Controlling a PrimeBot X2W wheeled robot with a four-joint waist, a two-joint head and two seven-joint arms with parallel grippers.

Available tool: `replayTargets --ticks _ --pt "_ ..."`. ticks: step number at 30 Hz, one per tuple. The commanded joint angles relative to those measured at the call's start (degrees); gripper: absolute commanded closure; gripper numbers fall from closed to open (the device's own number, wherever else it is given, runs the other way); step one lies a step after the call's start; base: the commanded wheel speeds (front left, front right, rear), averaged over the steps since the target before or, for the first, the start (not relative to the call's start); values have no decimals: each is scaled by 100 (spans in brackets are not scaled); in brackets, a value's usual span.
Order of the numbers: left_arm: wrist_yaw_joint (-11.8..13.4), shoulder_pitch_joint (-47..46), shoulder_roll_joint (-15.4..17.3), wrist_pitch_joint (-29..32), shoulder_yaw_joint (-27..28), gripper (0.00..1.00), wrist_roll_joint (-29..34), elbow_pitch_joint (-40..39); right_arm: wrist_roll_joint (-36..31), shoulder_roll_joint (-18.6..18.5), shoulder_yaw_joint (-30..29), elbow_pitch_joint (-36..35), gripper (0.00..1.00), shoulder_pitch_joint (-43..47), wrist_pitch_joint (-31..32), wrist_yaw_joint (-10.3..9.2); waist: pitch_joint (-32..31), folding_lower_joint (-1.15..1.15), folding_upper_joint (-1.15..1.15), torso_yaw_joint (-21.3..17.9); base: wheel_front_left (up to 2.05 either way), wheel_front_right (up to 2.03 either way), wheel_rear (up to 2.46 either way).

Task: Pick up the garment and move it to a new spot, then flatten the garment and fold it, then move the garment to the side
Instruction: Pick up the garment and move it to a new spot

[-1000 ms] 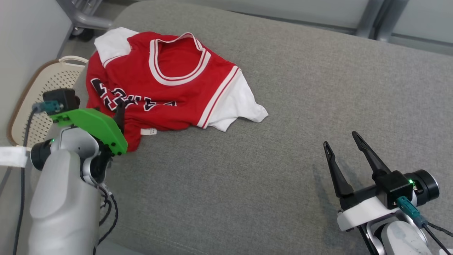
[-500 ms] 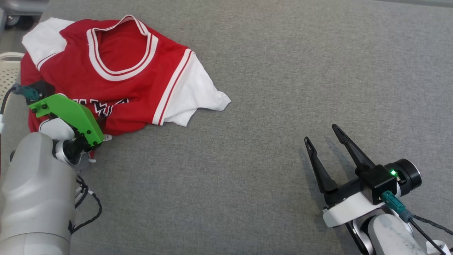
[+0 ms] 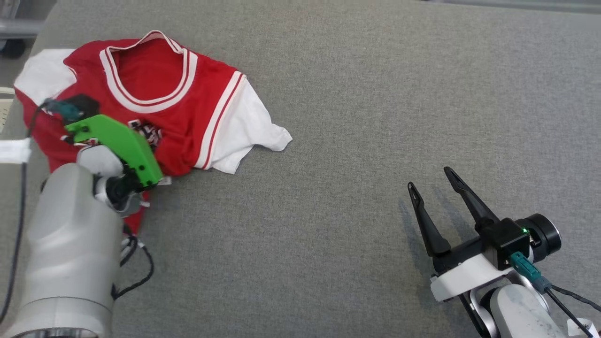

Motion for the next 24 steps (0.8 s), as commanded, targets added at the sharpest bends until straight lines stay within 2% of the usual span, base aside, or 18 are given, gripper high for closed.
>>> replayTargets --ticks 1,3,4,5,7,14,20,24 --pt "-47 -48 -72 19 -167 100 -27 -161 28 14 -5 39 0 77 -16 -6 -223 -1 69 35 0 0 0" --pt "-50 -24 -130 33 -299 100 -80 -321 41 37 8 38 0 77 -16 -6 -288 -1 69 15 0 0 0" --pt "-58 93 -292 89 -674 100 -229 -771 58 99 15 42 0 73 -16 -6 -402 -1 69 -50 0 0 0" --pt "-58 93 -292 89 -674 100 -229 -771 58 99 15 42 0 73 -16 -6 -402 -1 69 -50 0 0 0" --pt "-60 268 -333 156 -1040 100 -470 -1280 85 151 10 66 0 105 -16 -6 -527 -1 69 -142 0 0 0" --pt "-59 700 -179 579 -2070 100 -1164 -3094 170 360 -33 102 0 223 -16 -6 -829 -1 69 -676 0 0 0" --pt "-55 911 -181 964 -2388 100 -1503 -4326 249 488 -180 109 0 352 -16 -6 -993 -1 69 -1292 0 0 0" --pt "100 910 -377 1160 -2400 100 -1774 -4973 281 522 -285 103 0 454 -16 -6 -1014 -1 69 -1651 0 0 0"
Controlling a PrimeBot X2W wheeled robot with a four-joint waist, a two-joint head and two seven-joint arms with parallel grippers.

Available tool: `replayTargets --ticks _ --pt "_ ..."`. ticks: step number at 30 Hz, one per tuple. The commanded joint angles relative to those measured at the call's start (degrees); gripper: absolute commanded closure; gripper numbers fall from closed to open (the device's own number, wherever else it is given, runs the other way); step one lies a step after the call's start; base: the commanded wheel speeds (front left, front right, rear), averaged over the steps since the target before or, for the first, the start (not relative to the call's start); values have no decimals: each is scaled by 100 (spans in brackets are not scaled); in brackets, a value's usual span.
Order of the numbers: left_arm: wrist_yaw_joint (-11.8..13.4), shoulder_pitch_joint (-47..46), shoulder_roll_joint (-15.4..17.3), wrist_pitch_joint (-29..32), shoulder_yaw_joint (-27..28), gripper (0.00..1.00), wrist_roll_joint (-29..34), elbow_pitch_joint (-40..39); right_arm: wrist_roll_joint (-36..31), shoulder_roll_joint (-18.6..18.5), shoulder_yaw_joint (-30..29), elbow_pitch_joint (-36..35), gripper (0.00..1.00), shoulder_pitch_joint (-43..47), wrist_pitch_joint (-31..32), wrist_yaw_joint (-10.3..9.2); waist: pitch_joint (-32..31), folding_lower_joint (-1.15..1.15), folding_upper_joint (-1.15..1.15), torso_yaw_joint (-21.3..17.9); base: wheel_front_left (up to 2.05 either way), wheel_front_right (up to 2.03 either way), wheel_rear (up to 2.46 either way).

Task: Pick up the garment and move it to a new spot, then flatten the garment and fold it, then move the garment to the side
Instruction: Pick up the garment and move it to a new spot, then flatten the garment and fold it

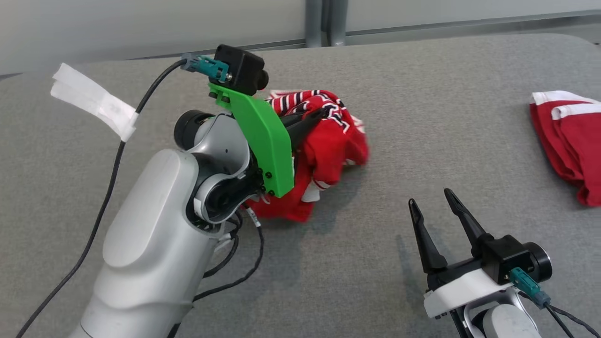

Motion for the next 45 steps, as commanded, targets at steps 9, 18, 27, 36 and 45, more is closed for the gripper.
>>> replayTargets --ticks 9,18,27,36,45 --pt "571 -123 -267 111 -94 100 -453 -866 117 30 -94 -41 0 156 -16 -6 -61 0 69 -906 0 0 0" --pt "1075 8 142 -324 145 100 99 804 185 31 151 27 0 22 -16 -6 94 0 69 -1031 0 0 0" --pt "1101 -231 264 -1040 348 81 300 2283 109 31 301 101 0 -50 -16 -6 180 0 69 -1008 0 0 0" --pt "859 -380 126 -2140 344 0 518 2895 235 29 743 509 0 -105 -16 -6 181 0 69 -737 0 0 0" --pt "1086 569 330 -4039 123 0 1251 1604 518 15 571 1575 0 -445 170 -6 99 0 69 -154 0 0 0"
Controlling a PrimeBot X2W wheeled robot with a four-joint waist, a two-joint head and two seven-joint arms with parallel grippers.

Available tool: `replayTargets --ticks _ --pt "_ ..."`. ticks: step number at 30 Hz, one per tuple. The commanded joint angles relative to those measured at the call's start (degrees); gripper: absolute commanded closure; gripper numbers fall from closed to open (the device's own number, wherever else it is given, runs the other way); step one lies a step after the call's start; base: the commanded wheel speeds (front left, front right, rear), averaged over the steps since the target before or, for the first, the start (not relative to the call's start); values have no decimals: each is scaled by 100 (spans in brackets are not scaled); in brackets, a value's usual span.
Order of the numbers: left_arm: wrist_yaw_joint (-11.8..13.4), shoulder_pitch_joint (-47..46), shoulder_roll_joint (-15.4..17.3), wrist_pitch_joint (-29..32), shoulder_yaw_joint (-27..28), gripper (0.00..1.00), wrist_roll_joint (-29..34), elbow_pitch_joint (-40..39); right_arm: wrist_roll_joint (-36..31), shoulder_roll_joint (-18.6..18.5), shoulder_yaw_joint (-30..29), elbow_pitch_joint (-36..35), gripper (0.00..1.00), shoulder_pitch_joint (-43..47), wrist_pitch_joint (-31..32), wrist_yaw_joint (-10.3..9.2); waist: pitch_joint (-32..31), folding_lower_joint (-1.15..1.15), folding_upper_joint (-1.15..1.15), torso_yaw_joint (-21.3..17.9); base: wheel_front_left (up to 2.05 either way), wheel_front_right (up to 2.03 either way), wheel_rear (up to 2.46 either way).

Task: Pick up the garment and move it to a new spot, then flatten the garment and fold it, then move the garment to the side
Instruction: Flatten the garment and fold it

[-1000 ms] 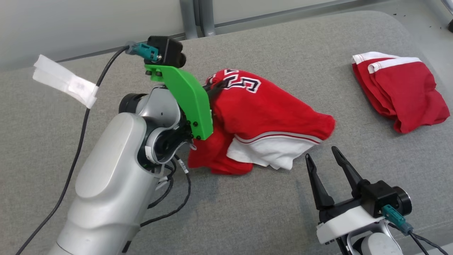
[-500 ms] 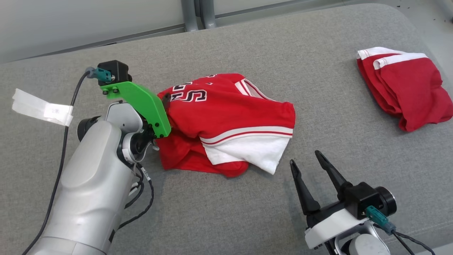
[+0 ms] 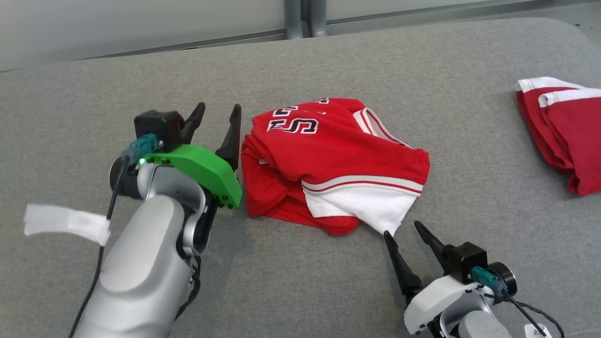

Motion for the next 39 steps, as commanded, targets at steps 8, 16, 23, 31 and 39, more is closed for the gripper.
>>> replayTargets --ticks 8,16,23,31,39 --pt "392 1208 325 -581 -133 0 366 -1340 82 -99 -105 114 0 -162 182 -6 -68 0 69 609 0 0 0" --pt "695 1996 391 -855 -42 0 278 -2072 163 -109 -219 328 90 -266 372 -6 -88 0 69 634 0 0 0" --pt "825 2433 515 -1133 -1 0 376 -2329 511 -304 -126 15 100 -419 381 -4 -128 0 69 612 0 0 0" --pt "795 2711 355 -1264 -148 0 317 -2286 1757 -1041 -276 -1955 100 -567 1730 -3 -255 0 69 662 0 0 0" --pt "660 2546 -8 -1379 -304 0 211 -2032 3022 -1597 -492 -3965 100 -1214 3631 -2 -398 0 69 892 0 0 0"
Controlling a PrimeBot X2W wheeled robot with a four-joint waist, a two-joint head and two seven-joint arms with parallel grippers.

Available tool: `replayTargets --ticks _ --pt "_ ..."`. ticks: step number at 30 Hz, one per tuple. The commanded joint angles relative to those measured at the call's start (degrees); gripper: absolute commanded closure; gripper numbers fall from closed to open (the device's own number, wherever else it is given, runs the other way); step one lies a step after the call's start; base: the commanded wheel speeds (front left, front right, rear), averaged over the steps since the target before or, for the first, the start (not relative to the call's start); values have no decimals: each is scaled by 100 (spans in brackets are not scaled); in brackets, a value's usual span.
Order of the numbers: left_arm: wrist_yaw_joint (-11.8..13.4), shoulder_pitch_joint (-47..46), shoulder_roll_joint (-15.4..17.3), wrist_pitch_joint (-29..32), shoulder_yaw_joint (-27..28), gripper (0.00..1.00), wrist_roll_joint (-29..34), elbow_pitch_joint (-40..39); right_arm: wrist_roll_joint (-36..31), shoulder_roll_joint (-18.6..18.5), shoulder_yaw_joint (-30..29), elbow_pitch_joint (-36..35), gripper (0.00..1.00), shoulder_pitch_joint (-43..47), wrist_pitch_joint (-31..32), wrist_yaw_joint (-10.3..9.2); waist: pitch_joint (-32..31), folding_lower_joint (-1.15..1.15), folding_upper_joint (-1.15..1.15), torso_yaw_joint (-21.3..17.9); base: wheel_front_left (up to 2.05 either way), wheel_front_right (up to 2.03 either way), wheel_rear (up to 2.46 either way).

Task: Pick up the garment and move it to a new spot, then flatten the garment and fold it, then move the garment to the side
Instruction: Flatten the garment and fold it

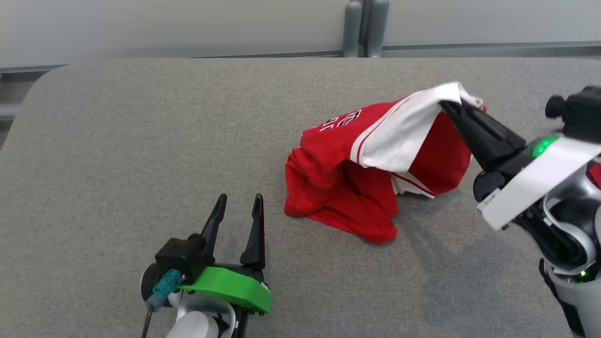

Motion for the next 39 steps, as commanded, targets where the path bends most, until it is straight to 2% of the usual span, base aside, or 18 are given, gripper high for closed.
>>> replayTargets --ticks 1,5,11,16,20,23,27,28,33,39 --pt "-64 -113 -63 -47 -27 0 -25 70 137 -6 -18 -219 100 -297 293 2 -76 0 68 135 0 0 0" --pt "-140 -174 -210 -88 -131 0 -30 257 344 270 12 -412 100 -1016 930 2 -158 0 68 341 0 0 0" --pt "-183 -156 -370 -163 -102 0 -125 487 313 1126 8 -90 100 -2006 1655 2 -292 0 68 686 0 0 0" --pt "-228 -51 -430 -188 -74 0 -155 563 -163 1527 -642 585 100 -2483 2065 2 -387 0 68 889 0 0 0" --pt "-234 21 -457 -207 -33 0 -175 614 -829 1589 -1266 1151 100 -2399 2335 2 -459 0 68 984 0 0 0" --pt "-240 69 -467 -218 18 0 -172 619 -1414 1573 -1536 1492 100 -2012 2503 2 -467 0 68 976 0 0 0" --pt "-290 88 -485 -215 17 0 -144 623 -1788 1109 -1590 1663 100 -1251 2500 2 -444 0 68 974 0 0 0" --pt "-290 88 -485 -215 17 0 -144 623 -1788 1109 -1590 1663 100 -1251 2500 2 -444 0 68 974 0 0 0" --pt "-350 123 -451 -198 -16 0 -188 646 -1762 454 -1571 1589 100 -81 2093 1 -372 0 68 899 0 0 0" --pt "-638 138 -279 60 -221 0 -220 618 -1677 96 -1516 1663 100 945 1339 3 -221 0 68 583 0 0 0"
